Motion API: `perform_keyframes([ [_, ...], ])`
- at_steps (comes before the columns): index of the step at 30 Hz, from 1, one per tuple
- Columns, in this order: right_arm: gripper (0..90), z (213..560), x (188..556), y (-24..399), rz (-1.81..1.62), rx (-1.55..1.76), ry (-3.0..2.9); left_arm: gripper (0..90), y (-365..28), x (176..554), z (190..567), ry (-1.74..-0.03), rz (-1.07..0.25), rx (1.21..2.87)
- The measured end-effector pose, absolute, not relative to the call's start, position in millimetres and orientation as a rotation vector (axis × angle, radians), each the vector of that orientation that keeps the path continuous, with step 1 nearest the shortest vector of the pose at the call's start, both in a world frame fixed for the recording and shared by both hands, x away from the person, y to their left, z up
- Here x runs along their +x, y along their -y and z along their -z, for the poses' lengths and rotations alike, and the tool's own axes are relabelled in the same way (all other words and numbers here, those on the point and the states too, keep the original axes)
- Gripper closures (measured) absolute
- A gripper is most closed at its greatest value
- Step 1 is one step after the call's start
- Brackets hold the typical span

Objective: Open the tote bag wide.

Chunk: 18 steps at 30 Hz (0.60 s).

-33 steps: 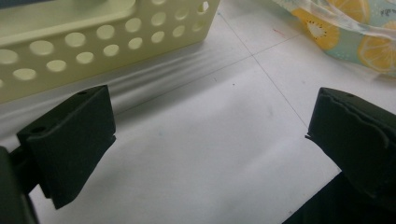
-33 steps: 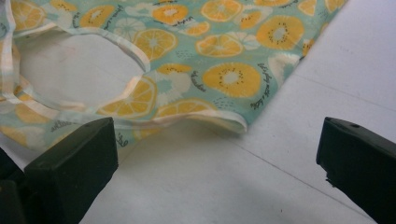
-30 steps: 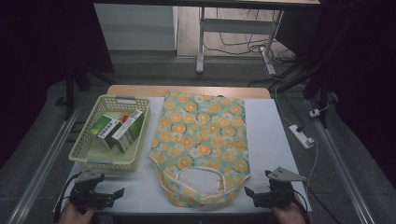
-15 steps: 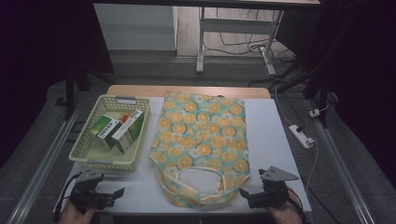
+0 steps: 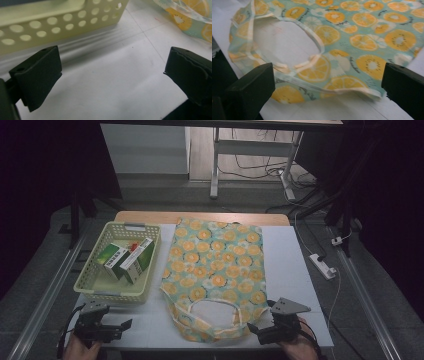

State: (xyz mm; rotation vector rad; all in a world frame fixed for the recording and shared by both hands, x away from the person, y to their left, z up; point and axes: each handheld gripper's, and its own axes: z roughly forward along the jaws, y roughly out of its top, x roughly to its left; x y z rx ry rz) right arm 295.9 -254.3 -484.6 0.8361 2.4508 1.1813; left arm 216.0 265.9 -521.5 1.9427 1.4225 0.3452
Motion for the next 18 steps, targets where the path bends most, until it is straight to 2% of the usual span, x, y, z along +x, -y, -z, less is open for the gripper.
perform_keyframes([
  [18,0.0,488,297,208,-1.165,0.741,-2.604,1.1,-266,219,524,-1.396,-0.294,1.964],
])
